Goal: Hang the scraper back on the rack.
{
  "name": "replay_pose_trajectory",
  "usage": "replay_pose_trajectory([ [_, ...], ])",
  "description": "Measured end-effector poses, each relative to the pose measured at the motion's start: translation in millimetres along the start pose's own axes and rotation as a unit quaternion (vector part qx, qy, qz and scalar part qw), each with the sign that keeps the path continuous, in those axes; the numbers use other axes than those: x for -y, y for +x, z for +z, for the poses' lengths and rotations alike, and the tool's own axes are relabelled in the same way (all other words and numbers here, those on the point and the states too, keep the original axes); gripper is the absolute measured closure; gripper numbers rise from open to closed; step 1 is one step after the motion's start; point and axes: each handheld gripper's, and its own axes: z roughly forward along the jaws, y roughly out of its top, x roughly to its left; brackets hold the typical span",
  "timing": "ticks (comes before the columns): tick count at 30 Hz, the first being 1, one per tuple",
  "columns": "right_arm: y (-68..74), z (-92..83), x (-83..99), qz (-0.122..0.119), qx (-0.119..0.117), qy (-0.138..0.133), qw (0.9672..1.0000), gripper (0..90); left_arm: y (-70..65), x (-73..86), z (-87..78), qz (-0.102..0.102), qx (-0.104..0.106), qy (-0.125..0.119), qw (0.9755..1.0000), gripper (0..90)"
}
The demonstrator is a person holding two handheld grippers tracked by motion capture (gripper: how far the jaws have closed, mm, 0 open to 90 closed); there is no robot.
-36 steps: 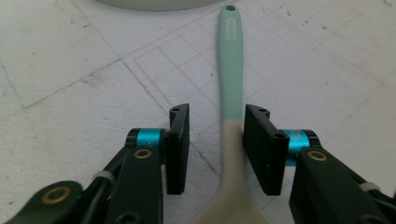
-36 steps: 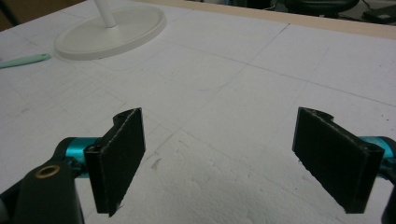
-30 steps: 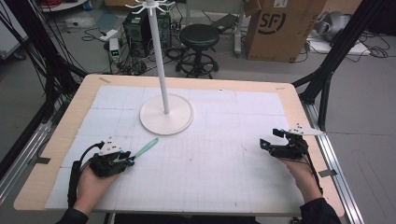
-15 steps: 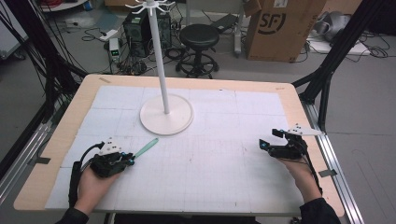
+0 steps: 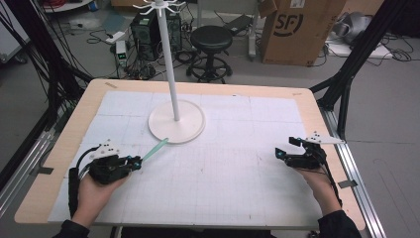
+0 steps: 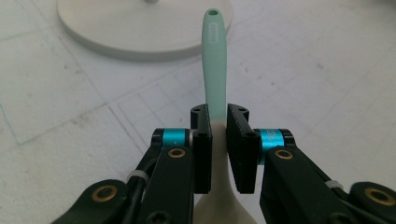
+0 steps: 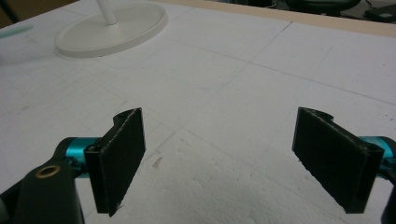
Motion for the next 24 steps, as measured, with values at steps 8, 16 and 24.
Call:
replay_pose_trajectory([
  [8, 0.5, -1.3, -0.5, 0.002, 0.001, -0.002, 1.0, 16.1, 1.1, -41.7, -25.0, 0.015, 0.0, -0.03, 0.9994, 80.8],
  [16, -0.8, -0.8, 0.0, 0.003, -0.001, 0.0, 1.0, 16.1, 8.3, -100.8, -61.9, 0.011, 0.011, -0.066, 0.9977, 80.7],
  [24, -0.2, 0.0, 0.1, 0.003, -0.001, 0.003, 1.0, 16.1, 17.2, -151.1, -95.0, 0.011, 0.017, -0.098, 0.995, 80.7],
])
